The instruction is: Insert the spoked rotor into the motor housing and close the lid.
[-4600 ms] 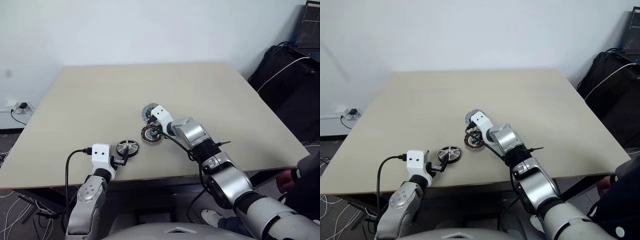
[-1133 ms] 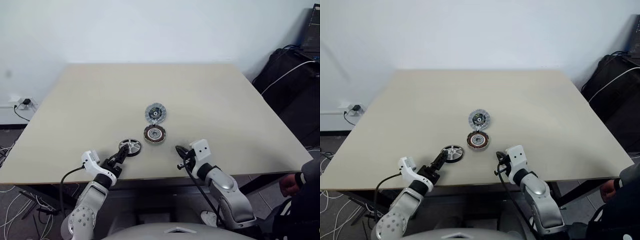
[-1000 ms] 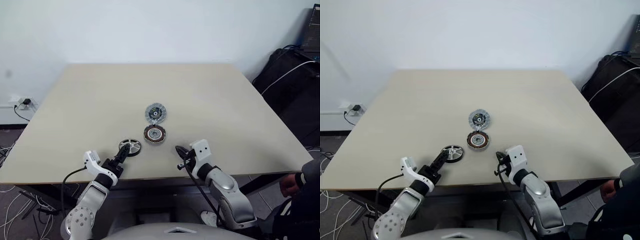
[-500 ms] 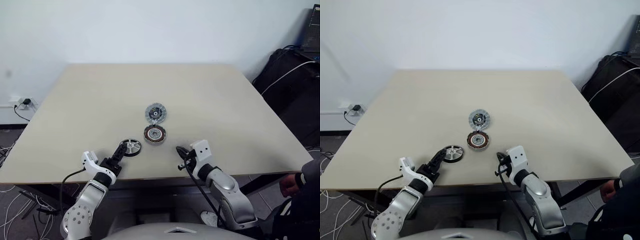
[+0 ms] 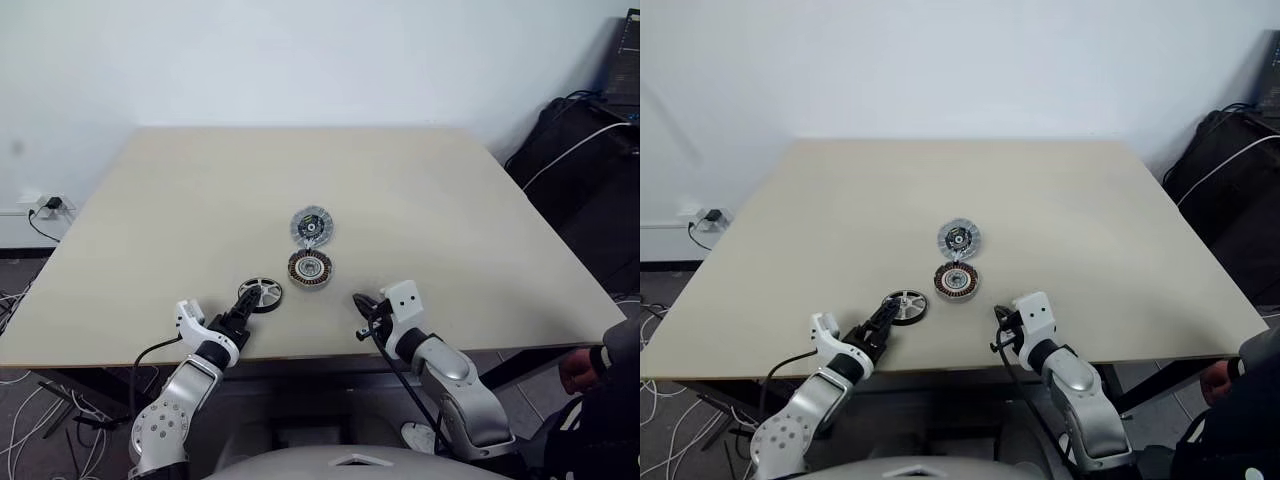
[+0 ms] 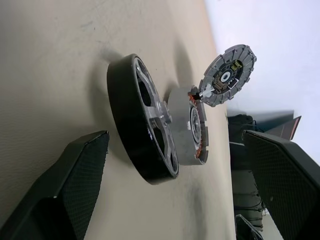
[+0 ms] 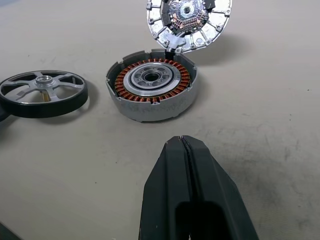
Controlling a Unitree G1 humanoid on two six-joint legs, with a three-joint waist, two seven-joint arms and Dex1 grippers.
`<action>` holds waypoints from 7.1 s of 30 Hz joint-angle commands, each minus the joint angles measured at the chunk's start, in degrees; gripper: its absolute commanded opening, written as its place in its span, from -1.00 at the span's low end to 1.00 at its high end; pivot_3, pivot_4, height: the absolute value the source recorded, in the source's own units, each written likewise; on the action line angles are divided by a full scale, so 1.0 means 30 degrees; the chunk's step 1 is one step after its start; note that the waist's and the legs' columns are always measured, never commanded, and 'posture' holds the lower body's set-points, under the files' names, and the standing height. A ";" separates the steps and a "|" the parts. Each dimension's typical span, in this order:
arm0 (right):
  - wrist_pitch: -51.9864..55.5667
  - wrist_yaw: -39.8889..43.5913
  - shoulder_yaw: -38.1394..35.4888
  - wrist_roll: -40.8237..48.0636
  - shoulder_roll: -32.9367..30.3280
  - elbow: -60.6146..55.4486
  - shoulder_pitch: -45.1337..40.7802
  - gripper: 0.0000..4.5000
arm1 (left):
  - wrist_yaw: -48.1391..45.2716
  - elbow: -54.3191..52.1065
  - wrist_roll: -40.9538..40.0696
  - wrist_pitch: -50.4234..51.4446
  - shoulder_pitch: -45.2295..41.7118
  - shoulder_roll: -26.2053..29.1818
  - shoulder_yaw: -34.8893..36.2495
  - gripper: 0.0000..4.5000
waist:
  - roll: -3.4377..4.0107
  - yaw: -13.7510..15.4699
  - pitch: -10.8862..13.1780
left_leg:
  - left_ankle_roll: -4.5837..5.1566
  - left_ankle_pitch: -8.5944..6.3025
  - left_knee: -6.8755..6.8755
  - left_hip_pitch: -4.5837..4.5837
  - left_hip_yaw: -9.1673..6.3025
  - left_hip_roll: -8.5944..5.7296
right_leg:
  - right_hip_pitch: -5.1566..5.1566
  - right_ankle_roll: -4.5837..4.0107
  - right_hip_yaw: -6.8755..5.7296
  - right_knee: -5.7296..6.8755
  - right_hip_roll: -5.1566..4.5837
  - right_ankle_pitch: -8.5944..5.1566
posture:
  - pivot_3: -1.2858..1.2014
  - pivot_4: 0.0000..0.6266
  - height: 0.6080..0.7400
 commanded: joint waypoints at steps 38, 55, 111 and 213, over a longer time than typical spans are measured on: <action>0.0345 -0.0359 -0.0269 0.0248 -0.0114 -0.1082 -0.0192 -1.00 | -0.3534 0.4143 0.1013 -0.3365 -0.5245 -0.1836 -0.2266 -0.82 | -0.0040 0.0043 -0.0029 | -0.0002 0.0004 0.0025 -0.0003 -0.0011 -0.0017 | 0.0022 0.0000 -0.0003 -0.0003 0.0009 0.0007 | 0.03 -1.00 1.00; 0.0224 -0.0849 -0.0284 0.0240 0.0163 -0.1308 0.0054 -1.00 | -0.4167 0.8594 0.1640 -0.3067 -0.8236 -0.3174 -0.3419 -0.82 | -0.0048 0.0071 -0.0027 | -0.0016 0.0013 0.0032 -0.0013 -0.0017 -0.0018 | 0.0024 0.0006 -0.0001 -0.0013 0.0013 0.0011 | 0.03 -1.00 1.00; 0.0187 -0.0852 -0.0191 0.0295 0.0374 -0.1030 -0.0117 -1.00 | -0.2171 0.7559 0.3642 -0.3842 -0.7676 -0.2901 -0.3815 0.77 | -0.0049 0.0046 -0.0059 | 0.0009 0.0009 0.0055 -0.0011 -0.0026 -0.0015 | 0.0034 0.0015 0.0006 -0.0006 0.0014 0.0025 | 0.03 -1.00 1.00; -0.2129 0.0140 0.1976 -0.3866 0.3892 1.5951 -1.3281 -1.00 | -0.1625 0.4315 2.2024 -1.6773 0.0912 0.2236 -0.8672 -0.99 | 0.0296 -0.0214 -0.0173 | 0.0039 -0.0012 0.0044 0.0005 0.0027 0.0065 | 0.0006 0.0079 0.0014 0.0021 -0.0015 0.0072 | 0.03 -1.00 1.00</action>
